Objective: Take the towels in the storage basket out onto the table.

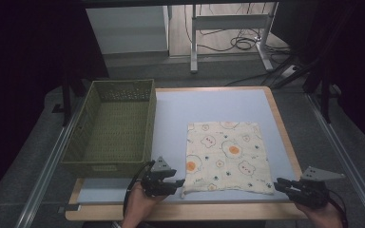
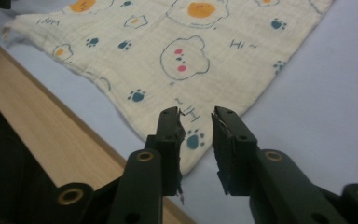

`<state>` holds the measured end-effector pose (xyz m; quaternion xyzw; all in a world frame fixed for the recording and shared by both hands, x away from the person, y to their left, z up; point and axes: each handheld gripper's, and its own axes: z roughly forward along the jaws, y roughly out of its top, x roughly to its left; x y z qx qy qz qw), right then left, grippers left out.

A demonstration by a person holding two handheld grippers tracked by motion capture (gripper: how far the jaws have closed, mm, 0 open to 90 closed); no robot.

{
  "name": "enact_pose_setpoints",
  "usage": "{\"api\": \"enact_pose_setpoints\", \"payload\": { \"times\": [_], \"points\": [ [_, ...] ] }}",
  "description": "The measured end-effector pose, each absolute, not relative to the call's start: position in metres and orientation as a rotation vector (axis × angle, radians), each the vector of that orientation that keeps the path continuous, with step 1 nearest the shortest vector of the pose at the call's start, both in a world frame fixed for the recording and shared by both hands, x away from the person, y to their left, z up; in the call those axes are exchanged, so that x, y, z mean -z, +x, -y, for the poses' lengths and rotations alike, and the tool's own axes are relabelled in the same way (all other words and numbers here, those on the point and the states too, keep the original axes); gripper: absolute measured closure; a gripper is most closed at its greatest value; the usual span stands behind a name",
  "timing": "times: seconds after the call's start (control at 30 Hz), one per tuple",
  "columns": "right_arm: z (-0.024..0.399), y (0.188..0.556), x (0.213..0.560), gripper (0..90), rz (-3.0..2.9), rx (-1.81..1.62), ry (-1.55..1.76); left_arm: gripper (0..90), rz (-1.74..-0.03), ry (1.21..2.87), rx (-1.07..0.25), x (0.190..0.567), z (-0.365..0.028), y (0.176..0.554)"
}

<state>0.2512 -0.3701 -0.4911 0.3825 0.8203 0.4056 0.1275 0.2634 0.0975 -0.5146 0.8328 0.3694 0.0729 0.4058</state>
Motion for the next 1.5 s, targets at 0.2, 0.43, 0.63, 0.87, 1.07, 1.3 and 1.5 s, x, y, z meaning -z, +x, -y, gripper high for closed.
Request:
{"api": "enact_pose_setpoints", "payload": {
  "times": [0.2,0.43,0.63,0.87,1.07,1.3,1.5],
  "points": [
    [0.364,0.268,0.487,63.5,-2.354,-1.156,1.103,46.2,-0.914,2.106,-0.238,0.516,-0.082,0.285],
    [0.364,0.297,0.481,62.1,-2.314,-1.156,1.11,46.3,-0.926,2.071,-0.269,0.511,-0.07,0.313],
    [0.359,0.327,0.483,62.7,-2.296,-1.112,1.13,51.3,-0.944,2.074,-0.34,0.51,-0.059,0.344],
    [0.354,0.364,0.488,64.8,-2.302,-1.079,1.138,58.5,-1.031,2.04,-0.369,0.513,-0.054,0.384],
    [0.351,0.395,0.49,72.1,-2.259,-1.066,1.15,63.2,-1.062,2.004,-0.398,0.515,-0.05,0.411],
    [0.344,0.431,0.49,74.5,-2.244,-1.053,1.185,65.5,-1.097,2.021,-0.441,0.521,-0.047,0.44],
    [0.342,0.46,0.502,74.4,-2.228,-1.027,1.247,66.0,-1.129,2.013,-0.448,0.524,-0.052,0.462]
  ]
}}
